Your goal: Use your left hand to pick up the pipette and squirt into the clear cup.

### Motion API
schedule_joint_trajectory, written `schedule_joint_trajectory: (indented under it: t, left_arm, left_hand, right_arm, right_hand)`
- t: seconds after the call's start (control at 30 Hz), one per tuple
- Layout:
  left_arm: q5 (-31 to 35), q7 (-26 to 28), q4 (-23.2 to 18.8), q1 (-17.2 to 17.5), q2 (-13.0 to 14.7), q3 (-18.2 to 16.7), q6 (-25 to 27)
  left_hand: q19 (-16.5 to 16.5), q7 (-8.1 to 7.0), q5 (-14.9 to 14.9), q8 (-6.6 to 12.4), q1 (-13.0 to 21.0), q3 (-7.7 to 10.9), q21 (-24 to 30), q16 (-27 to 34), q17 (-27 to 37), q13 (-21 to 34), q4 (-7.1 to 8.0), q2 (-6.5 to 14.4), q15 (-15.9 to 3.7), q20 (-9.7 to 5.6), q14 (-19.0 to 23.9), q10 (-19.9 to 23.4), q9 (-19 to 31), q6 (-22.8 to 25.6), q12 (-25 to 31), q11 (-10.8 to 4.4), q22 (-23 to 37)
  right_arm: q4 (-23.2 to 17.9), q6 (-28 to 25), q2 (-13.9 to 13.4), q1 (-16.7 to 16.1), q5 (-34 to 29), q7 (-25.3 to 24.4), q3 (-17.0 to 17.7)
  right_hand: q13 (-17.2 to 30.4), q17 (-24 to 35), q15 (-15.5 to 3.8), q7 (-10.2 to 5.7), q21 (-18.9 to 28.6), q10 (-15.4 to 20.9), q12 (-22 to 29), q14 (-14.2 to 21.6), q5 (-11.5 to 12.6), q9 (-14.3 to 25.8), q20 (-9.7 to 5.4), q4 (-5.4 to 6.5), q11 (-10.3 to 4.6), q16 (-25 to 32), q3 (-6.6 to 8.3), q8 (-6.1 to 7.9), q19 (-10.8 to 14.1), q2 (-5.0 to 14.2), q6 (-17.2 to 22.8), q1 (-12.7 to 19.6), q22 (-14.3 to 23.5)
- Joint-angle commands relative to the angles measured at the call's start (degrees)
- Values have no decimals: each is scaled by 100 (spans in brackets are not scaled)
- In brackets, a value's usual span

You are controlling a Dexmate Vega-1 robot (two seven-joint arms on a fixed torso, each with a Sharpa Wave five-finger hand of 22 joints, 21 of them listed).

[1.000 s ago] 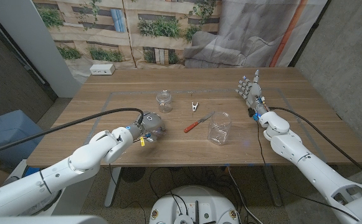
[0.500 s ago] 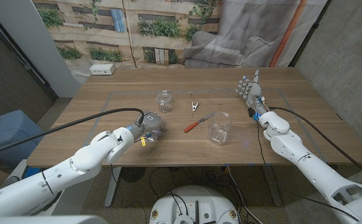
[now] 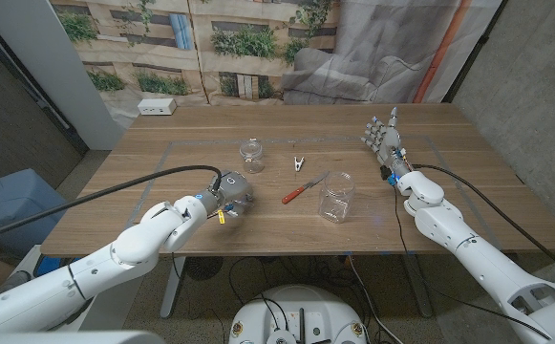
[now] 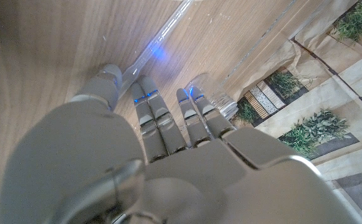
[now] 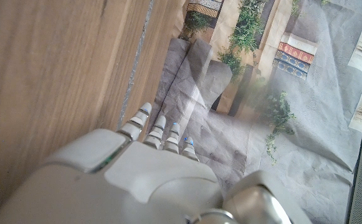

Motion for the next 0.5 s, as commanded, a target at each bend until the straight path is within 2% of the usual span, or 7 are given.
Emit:
schedule_joint_trajectory:
  t: [0.03,0.37,0.5]
  left_arm:
    - [33,-31,-9,15,-49,43,104]
    - [74,-31,26,-40,-126,117,96]
    - [110,29,38,-51,-150,141,91]
  left_hand:
    - [58,0,-2,-1,-59,-42,31,8,10,13,5,8,-749,-4,69,104,21,76,-4,23,8]
    - [201,15,19,-84,17,-42,57,-2,6,14,-79,124,-808,-15,233,369,17,112,39,26,9]
    - [293,18,23,-85,72,-48,75,0,14,18,-107,173,-811,-21,310,560,16,240,56,-29,11]
  right_arm:
    - [-2,2,0,-3,0,0,1]
    - [-2,1,1,-1,-1,-1,0]
    - [-3,0,-1,-2,0,0,1]
  right_hand:
    - [32,26,-473,-49,37,-10,13,-47,29,9,-2,3,-30,33,-38,38,20,332,14,0,31]
    - [32,27,-471,-52,37,-5,14,-40,28,9,-1,3,-32,36,-37,39,19,334,14,0,31]
    - [32,27,-472,-50,37,-3,15,-44,28,9,-2,3,-52,35,-37,37,19,334,10,0,31]
